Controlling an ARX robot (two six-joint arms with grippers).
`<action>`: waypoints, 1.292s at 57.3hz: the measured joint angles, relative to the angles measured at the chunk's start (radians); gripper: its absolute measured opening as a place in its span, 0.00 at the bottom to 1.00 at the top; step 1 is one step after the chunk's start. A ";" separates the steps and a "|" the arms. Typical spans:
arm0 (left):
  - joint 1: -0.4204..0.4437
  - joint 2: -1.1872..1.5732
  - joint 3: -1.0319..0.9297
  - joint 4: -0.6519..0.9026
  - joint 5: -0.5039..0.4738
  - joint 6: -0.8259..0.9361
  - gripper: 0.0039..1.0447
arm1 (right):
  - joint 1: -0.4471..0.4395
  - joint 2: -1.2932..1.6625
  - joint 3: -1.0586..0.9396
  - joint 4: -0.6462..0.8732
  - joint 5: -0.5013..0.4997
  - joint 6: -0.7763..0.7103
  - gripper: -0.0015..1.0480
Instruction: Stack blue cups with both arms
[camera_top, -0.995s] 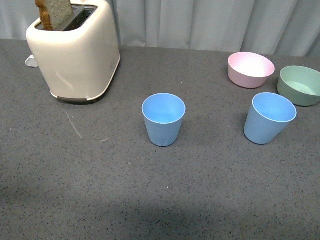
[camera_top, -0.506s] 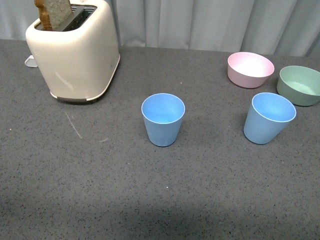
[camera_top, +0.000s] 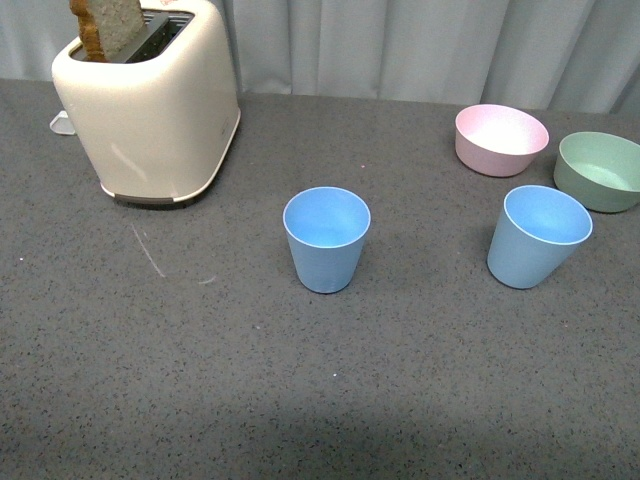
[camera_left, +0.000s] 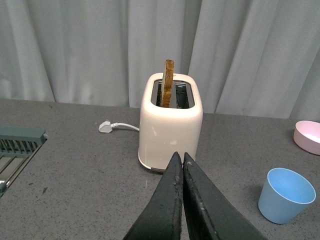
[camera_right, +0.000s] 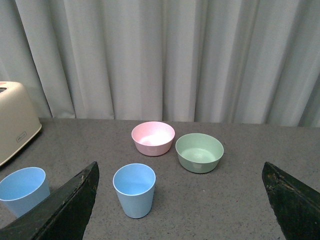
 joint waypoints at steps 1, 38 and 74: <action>0.000 -0.006 0.000 -0.006 0.000 0.000 0.03 | 0.000 0.000 0.000 0.000 0.000 0.000 0.91; 0.000 -0.257 0.000 -0.264 0.000 0.000 0.13 | 0.000 0.000 0.000 0.000 0.000 0.000 0.91; 0.000 -0.258 0.000 -0.264 0.000 0.002 0.94 | -0.009 0.071 0.002 0.066 0.063 -0.192 0.91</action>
